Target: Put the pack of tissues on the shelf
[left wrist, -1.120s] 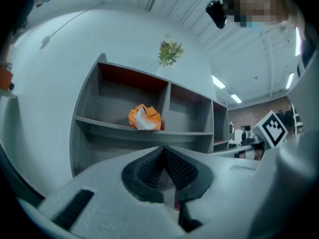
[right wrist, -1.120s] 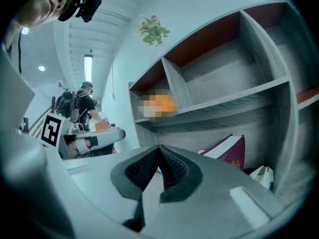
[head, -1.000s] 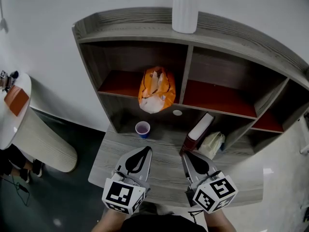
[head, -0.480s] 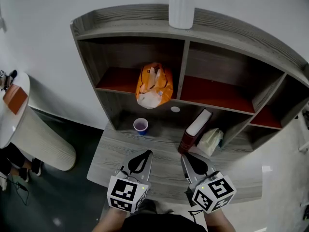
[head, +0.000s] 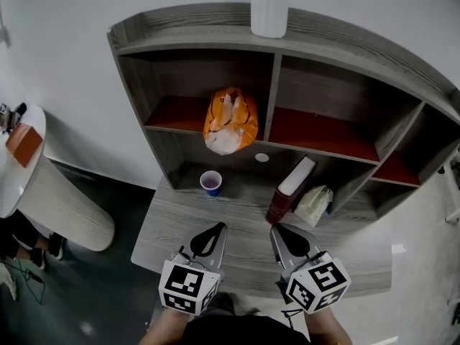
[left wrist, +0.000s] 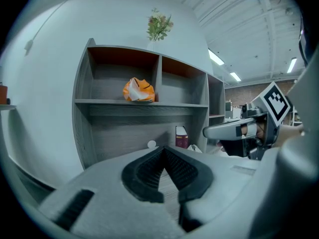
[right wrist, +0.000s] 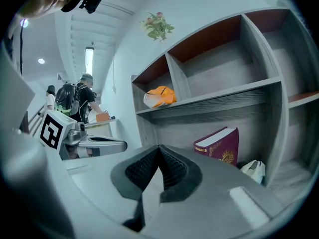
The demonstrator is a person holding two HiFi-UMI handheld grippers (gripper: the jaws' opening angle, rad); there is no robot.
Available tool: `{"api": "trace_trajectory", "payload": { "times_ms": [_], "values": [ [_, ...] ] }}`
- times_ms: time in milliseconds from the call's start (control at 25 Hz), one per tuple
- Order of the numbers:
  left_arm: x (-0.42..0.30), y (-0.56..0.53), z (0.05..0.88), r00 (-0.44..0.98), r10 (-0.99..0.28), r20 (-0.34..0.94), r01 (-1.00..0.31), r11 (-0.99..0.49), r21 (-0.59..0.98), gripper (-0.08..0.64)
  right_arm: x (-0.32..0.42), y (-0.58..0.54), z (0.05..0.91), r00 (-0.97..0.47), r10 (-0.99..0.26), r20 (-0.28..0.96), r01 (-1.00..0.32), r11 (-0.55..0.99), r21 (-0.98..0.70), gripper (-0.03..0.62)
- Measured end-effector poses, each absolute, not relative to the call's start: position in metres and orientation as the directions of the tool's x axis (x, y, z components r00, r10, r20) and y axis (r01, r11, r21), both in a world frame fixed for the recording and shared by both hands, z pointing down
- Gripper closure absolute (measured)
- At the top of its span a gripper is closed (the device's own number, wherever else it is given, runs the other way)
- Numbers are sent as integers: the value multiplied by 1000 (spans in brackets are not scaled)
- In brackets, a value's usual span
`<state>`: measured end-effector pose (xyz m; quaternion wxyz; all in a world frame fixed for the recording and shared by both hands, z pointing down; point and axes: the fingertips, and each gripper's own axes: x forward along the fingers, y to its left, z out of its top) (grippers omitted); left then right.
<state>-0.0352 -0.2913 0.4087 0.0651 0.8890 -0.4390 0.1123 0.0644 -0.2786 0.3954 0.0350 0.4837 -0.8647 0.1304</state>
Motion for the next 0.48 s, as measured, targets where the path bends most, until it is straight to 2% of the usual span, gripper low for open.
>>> {"api": "trace_trajectory", "payload": {
  "times_ms": [480],
  "values": [
    [-39, -289, 413, 584, -770, 259, -801, -598, 27, 563, 61, -280, 397, -519, -831, 199, -855, 503, -127, 598]
  ]
}}
